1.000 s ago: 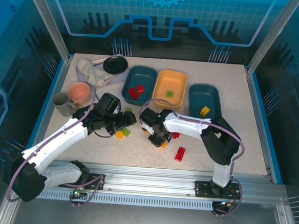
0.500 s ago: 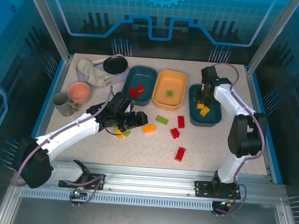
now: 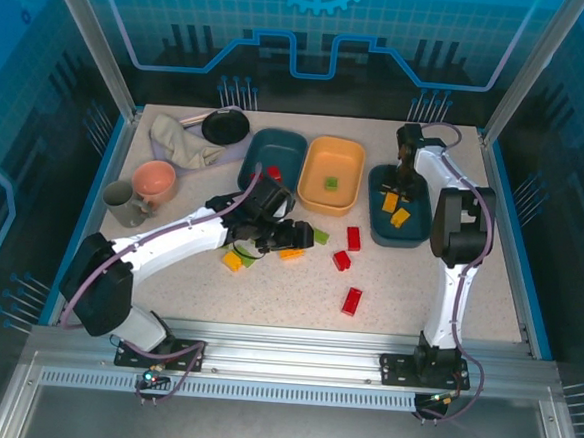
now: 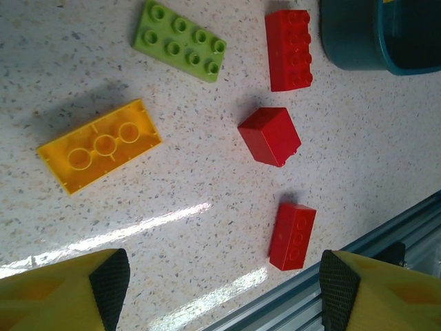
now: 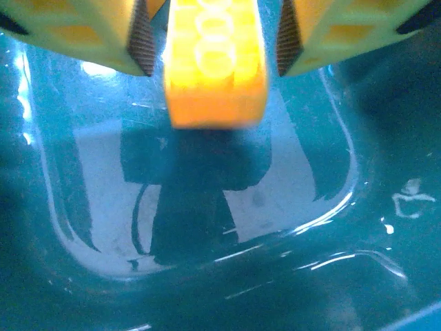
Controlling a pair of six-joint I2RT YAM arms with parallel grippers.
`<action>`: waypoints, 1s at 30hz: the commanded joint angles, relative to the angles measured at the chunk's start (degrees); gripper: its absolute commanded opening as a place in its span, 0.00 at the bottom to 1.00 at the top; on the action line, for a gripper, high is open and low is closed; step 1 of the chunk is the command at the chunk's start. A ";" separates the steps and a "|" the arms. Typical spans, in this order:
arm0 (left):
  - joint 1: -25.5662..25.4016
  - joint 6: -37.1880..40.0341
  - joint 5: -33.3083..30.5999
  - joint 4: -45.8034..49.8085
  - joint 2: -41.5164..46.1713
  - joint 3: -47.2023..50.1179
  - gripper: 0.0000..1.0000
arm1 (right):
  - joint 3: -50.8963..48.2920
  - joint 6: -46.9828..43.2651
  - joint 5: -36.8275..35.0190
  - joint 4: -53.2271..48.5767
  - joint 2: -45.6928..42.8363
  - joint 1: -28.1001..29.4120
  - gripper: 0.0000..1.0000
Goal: Sort the legos into containers by color
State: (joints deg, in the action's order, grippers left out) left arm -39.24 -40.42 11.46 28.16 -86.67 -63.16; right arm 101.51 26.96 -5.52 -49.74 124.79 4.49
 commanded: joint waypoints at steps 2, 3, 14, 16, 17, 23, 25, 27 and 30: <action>-0.97 1.23 -0.27 1.15 -1.14 -2.54 0.76 | 0.93 -1.60 0.56 -1.95 -3.70 0.94 0.62; -1.15 1.07 -0.53 1.25 -1.29 -2.67 0.76 | 0.64 -2.16 0.43 -1.74 -4.91 1.28 0.63; -1.68 -1.63 -3.50 4.62 -2.21 -4.73 0.76 | -18.21 -6.09 -1.96 10.97 -30.77 10.43 0.61; -3.01 -1.65 -2.92 5.00 -4.89 -7.11 0.76 | -25.09 -5.35 -2.02 13.83 -36.64 13.19 0.61; -3.57 -1.59 -2.59 5.34 -6.71 -8.38 0.76 | -28.29 -4.93 -1.77 14.76 -39.57 14.27 0.61; -7.93 -1.32 -2.28 12.50 -21.18 -22.10 0.76 | -43.02 0.17 -3.02 10.58 -56.76 20.45 0.65; -9.27 -1.74 -3.21 15.01 -25.61 -26.84 0.77 | -45.98 2.06 -3.14 6.93 -63.25 20.97 0.66; -10.08 -2.86 -4.24 18.22 -29.72 -31.23 0.78 | -47.71 3.41 -3.72 3.58 -69.35 21.05 0.69; -10.57 -5.06 -4.23 21.60 -34.74 -35.91 0.78 | -49.08 3.63 -3.64 -0.24 -77.70 21.04 0.74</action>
State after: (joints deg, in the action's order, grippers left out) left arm -49.45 -43.07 8.21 42.74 -118.37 -95.22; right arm 53.30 28.53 -8.16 -44.73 53.06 24.97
